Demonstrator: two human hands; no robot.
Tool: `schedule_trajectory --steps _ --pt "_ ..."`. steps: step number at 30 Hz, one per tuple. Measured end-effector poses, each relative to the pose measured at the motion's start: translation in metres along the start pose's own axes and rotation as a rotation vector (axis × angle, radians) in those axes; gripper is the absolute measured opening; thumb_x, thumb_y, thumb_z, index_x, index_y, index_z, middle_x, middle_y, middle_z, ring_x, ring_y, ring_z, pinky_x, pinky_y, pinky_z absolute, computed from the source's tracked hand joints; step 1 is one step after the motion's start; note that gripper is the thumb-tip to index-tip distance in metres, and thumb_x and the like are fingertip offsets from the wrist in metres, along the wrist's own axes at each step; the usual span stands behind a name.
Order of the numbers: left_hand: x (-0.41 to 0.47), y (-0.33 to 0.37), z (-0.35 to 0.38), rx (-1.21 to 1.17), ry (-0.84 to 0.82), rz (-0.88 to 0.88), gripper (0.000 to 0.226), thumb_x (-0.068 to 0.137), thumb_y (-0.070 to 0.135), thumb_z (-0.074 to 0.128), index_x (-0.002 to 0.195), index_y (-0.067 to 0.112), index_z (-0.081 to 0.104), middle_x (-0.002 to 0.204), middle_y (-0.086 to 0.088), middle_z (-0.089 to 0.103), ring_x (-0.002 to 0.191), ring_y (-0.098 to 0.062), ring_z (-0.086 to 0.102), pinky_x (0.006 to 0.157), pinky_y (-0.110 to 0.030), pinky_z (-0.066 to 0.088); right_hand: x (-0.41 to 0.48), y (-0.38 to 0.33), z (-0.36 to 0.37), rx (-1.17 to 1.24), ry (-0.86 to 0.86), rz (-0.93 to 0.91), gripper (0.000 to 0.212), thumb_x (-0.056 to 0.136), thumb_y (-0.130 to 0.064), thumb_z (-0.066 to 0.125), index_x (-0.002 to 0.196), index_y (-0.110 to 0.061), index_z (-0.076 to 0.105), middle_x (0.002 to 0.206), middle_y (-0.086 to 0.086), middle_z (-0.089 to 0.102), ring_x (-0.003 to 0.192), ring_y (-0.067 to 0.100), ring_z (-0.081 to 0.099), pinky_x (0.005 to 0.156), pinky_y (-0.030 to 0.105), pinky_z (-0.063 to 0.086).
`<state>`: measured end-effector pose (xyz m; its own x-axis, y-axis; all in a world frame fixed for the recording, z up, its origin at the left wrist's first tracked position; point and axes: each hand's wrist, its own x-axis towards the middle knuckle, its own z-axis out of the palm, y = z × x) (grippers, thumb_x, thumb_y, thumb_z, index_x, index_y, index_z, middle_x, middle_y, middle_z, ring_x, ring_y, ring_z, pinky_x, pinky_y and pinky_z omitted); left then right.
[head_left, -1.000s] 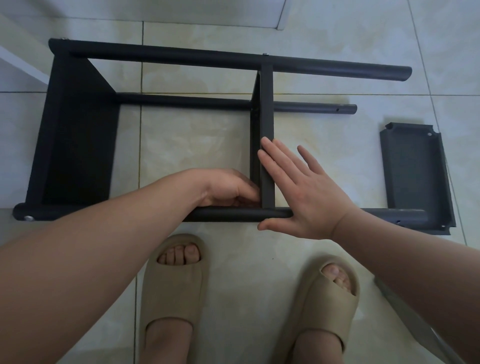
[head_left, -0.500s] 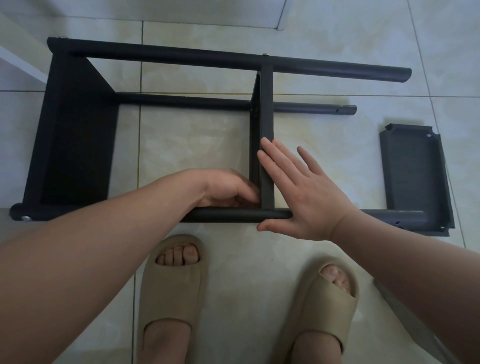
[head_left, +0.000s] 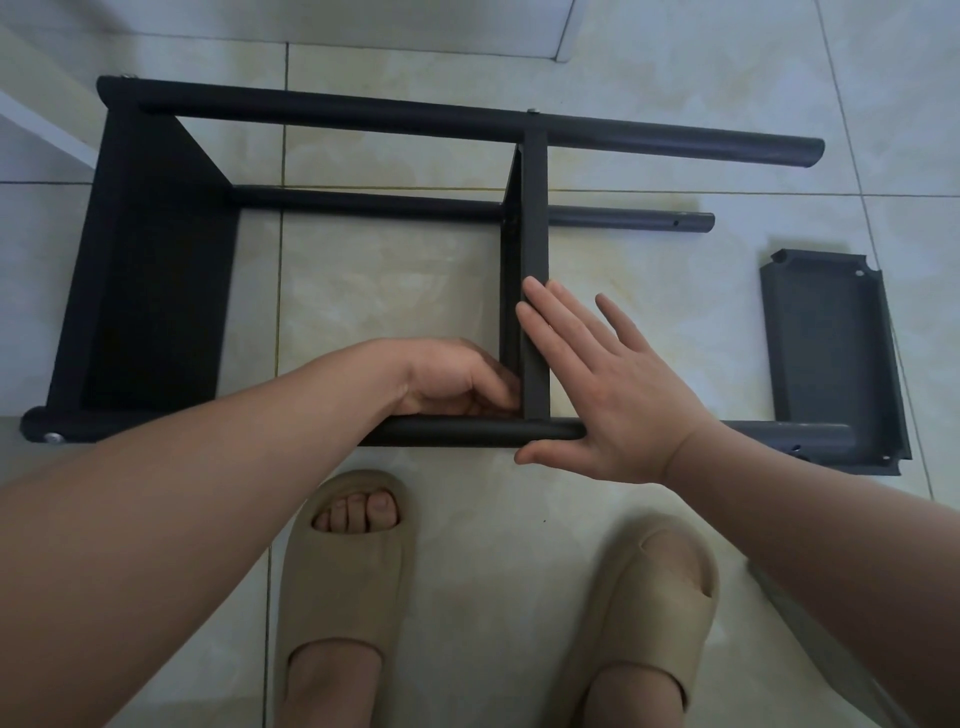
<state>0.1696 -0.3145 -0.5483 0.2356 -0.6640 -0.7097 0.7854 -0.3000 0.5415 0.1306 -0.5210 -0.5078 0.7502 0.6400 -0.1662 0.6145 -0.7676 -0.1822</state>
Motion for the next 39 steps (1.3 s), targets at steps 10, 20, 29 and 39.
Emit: schedule_trajectory --steps 10,20,29,39 --pt "0.0015 -0.0006 0.0030 0.048 0.068 0.020 0.021 0.091 -0.004 0.053 0.108 -0.007 0.065 0.073 -0.008 0.068 0.065 -0.015 0.067 0.065 -0.023 0.055 0.0000 0.0001 0.0007 0.007 0.007 -0.001 0.115 0.083 -0.086 0.038 0.161 -0.006 0.014 0.170 0.008 0.002 0.157 0.024 0.002 0.123 0.057 0.017" --pt "0.0023 -0.0014 0.0030 0.085 0.080 0.026 0.014 0.092 0.001 0.057 0.097 0.003 0.070 0.081 -0.008 0.074 0.073 -0.017 0.071 0.068 -0.025 0.057 0.0001 0.0001 0.0019 0.011 0.021 -0.005 0.114 0.084 -0.086 0.038 0.161 -0.006 0.014 0.170 0.008 0.003 0.157 0.025 0.003 0.123 0.057 0.018" --pt "0.0004 0.0008 0.0009 0.039 -0.006 -0.062 0.022 0.093 0.005 0.050 0.104 0.003 0.069 0.088 -0.009 0.072 0.082 -0.020 0.067 0.085 -0.033 0.050 -0.0001 0.0005 0.0010 0.006 0.013 -0.004 0.114 0.084 -0.086 0.038 0.162 -0.006 0.014 0.170 0.008 0.002 0.157 0.024 0.001 0.124 0.056 0.017" --pt "0.0035 -0.0017 -0.0011 0.117 0.064 -0.001 0.017 0.092 0.002 0.056 0.095 0.006 0.073 0.084 -0.010 0.073 0.076 -0.020 0.070 0.076 -0.030 0.054 0.0000 0.0005 0.0014 0.011 0.018 -0.003 0.114 0.083 -0.085 0.039 0.161 -0.006 0.015 0.170 0.008 0.003 0.157 0.024 0.003 0.123 0.056 0.018"
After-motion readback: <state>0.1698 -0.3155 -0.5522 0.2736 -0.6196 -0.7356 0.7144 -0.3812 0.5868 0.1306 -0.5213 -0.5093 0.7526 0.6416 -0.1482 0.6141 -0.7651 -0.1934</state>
